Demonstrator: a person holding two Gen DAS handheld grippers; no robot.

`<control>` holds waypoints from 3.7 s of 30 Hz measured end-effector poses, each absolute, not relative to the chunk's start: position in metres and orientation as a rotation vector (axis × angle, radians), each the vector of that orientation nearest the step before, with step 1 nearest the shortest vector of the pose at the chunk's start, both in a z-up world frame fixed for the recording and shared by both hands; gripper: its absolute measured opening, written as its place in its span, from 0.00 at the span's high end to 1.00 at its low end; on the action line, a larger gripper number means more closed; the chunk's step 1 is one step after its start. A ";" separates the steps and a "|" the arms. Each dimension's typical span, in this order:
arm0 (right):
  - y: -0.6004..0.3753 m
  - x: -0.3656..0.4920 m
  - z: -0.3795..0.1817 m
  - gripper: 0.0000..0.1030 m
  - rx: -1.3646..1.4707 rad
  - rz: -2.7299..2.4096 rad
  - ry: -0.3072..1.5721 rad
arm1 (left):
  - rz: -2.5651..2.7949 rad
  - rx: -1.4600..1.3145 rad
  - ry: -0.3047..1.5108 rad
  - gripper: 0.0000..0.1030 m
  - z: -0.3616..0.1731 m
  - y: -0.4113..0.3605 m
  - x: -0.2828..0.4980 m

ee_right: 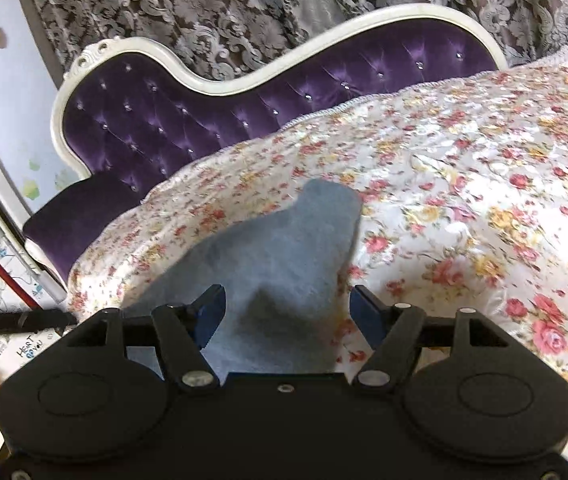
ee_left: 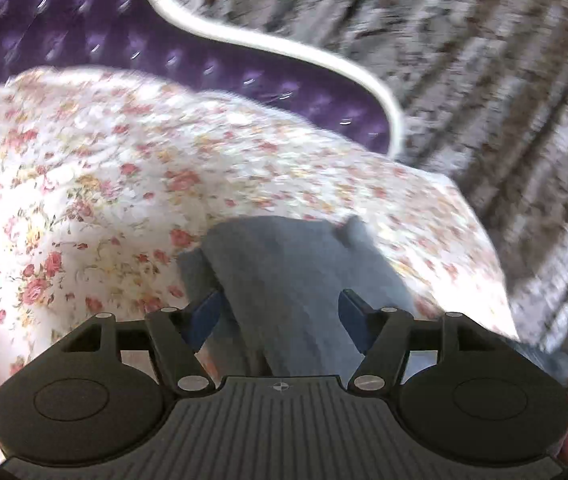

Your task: Fold small clothes

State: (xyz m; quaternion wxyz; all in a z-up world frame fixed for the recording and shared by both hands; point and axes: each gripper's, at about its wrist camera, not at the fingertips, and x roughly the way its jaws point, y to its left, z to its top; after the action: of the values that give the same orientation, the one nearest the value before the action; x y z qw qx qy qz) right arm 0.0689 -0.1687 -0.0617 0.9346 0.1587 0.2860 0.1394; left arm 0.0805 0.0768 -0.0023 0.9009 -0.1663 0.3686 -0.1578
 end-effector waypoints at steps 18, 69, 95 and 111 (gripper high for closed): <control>-0.143 0.073 -0.061 0.30 0.258 0.348 0.579 | -0.286 -0.279 0.889 0.80 -0.048 0.053 0.143; -0.120 0.183 -0.094 0.00 0.067 0.256 0.724 | -0.015 -0.147 0.804 0.00 -0.055 0.075 0.114; -0.137 0.025 -0.015 0.01 0.191 0.111 0.556 | -0.031 0.024 0.701 0.01 0.036 0.020 -0.005; -0.121 -0.037 -0.030 0.01 0.216 0.046 0.646 | -0.039 -0.033 0.798 0.01 0.011 0.015 -0.048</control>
State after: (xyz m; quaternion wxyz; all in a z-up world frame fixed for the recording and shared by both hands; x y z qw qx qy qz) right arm -0.0366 -0.1213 -0.0302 0.9423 0.1060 0.3167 0.0227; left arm -0.0476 0.0154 0.0109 0.9211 -0.0160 0.3885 -0.0191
